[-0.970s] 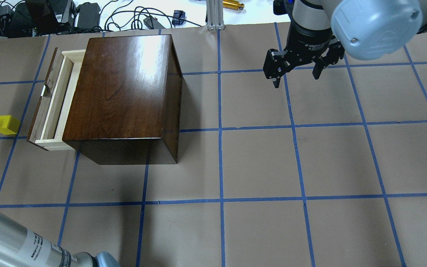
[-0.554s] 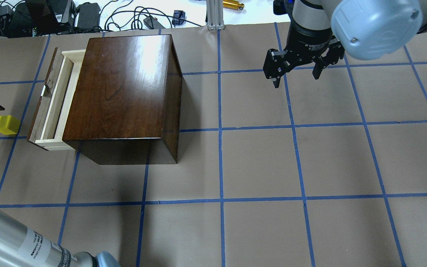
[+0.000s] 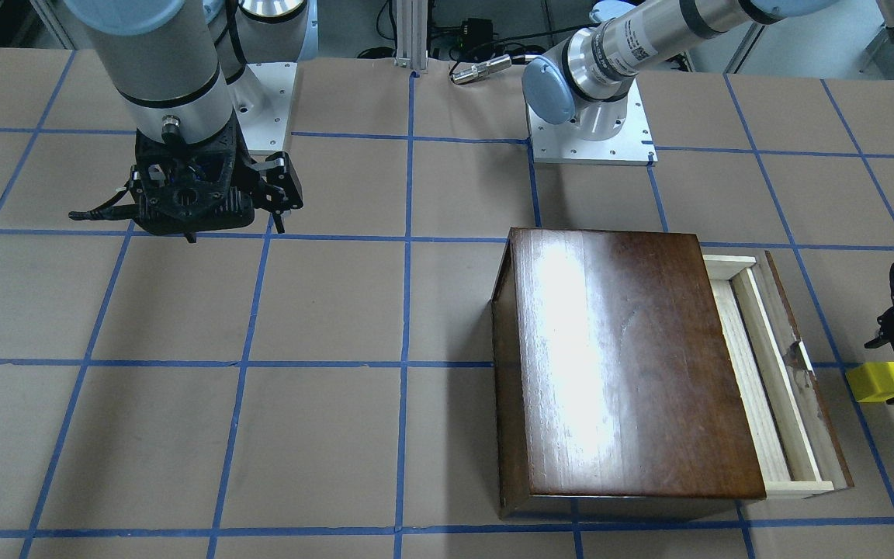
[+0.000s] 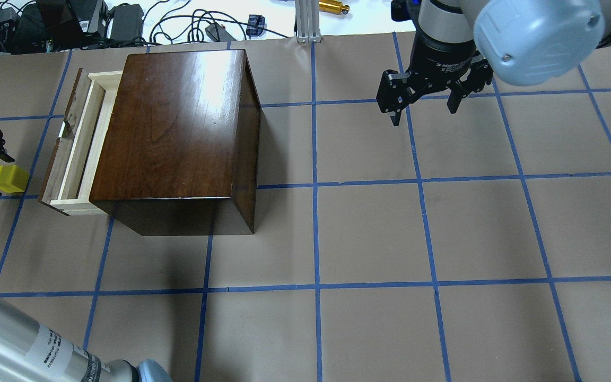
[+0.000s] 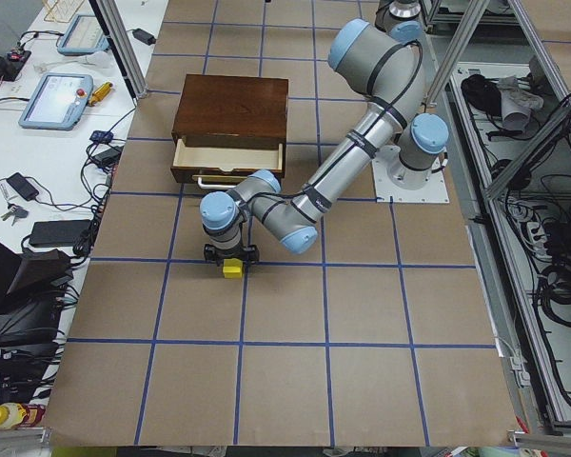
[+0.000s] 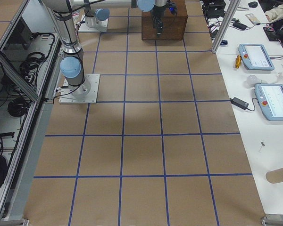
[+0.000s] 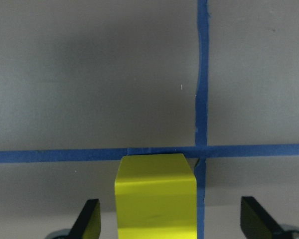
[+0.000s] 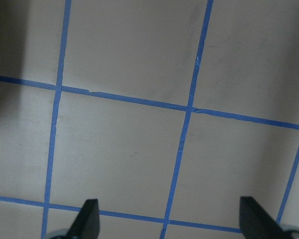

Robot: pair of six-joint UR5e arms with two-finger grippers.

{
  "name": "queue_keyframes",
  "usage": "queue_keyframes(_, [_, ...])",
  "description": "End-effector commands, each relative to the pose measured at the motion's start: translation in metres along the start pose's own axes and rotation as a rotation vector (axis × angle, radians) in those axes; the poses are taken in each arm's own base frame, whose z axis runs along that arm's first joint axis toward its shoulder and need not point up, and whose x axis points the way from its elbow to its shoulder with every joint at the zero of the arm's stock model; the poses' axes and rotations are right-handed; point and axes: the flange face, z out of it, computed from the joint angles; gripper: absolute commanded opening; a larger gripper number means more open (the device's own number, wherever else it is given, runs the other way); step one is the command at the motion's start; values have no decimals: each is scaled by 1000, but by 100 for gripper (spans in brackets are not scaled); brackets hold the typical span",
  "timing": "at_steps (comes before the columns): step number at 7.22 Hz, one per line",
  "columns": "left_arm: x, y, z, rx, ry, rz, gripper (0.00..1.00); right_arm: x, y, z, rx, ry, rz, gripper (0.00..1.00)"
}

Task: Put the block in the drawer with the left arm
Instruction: 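Close the left gripper on the yellow cube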

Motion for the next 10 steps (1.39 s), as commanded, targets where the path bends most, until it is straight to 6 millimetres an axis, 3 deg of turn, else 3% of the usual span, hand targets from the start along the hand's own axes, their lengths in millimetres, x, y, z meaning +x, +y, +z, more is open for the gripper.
queue_keyframes(1, [-2, 1, 8, 1, -1, 2, 100, 0, 0, -1, 2, 0, -1, 100])
queue_keyframes(2, [-2, 2, 9, -2, -4, 5, 93, 0, 0, 0, 0, 0, 1, 100])
queue_keyframes(3, [-2, 2, 9, -2, -4, 19, 61, 0, 0, 0, 0, 0, -1, 100])
queue_keyframes(4, [-2, 2, 7, -7, -7, 31, 21, 0, 0, 0, 0, 0, -1, 100])
queue_keyframes(5, [-2, 2, 7, -7, -7, 31, 5, 0, 0, 0, 0, 0, -1, 100])
queue_keyframes(6, [-2, 2, 5, -10, -10, 29, 1, 0, 0, 0, 0, 0, -1, 100])
queue_keyframes(10, [-3, 2, 6, -8, -10, 29, 0, 0, 0, 0, 0, 0, -1, 100])
